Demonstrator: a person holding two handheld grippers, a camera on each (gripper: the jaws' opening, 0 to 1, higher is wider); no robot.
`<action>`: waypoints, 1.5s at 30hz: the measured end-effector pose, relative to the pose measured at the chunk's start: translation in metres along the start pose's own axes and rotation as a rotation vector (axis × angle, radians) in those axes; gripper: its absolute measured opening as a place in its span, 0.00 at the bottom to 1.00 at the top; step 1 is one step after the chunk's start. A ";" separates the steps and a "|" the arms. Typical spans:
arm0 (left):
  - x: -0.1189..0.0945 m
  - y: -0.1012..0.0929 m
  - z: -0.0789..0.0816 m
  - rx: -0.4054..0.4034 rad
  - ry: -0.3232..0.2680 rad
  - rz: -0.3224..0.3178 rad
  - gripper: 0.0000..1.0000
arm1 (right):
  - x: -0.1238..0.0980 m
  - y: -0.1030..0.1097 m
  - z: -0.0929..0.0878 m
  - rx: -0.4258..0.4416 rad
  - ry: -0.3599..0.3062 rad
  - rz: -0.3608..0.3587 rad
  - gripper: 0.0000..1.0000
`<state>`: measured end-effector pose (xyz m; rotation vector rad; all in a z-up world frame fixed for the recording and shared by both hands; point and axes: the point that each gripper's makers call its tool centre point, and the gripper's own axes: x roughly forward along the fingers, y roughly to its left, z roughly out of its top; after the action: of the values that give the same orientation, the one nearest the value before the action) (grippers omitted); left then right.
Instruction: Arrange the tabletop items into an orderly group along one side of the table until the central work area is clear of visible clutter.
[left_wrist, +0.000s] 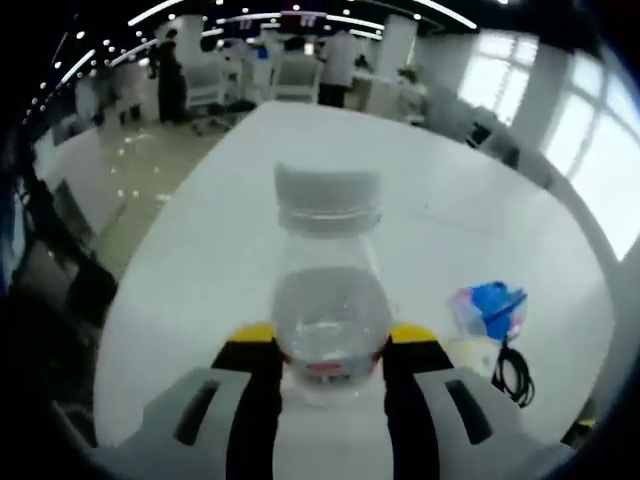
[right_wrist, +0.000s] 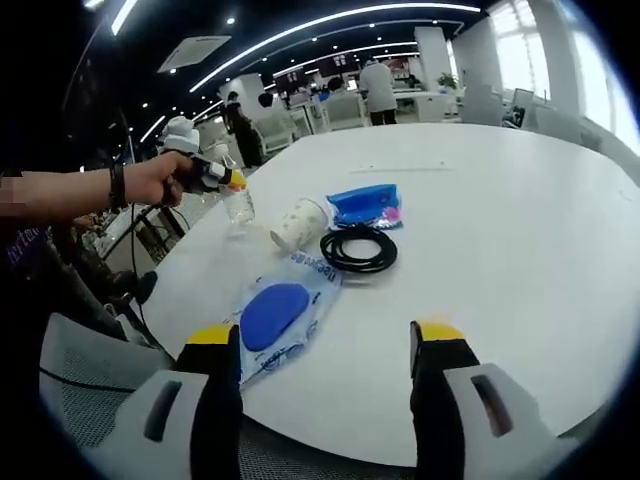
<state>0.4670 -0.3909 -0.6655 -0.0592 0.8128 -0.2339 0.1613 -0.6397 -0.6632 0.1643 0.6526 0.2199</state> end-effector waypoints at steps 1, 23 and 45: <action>0.002 0.002 0.002 0.003 -0.005 0.003 0.36 | 0.000 0.000 0.000 -0.001 0.002 -0.001 0.69; 0.025 0.004 0.007 0.114 -0.101 -0.025 0.36 | 0.003 0.001 -0.009 -0.022 0.039 -0.001 0.68; 0.013 -0.001 -0.014 0.160 -0.172 0.021 0.39 | 0.004 0.003 -0.012 -0.027 0.054 0.009 0.68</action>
<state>0.4647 -0.3942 -0.6843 0.0784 0.6211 -0.2694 0.1566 -0.6349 -0.6738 0.1358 0.7021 0.2423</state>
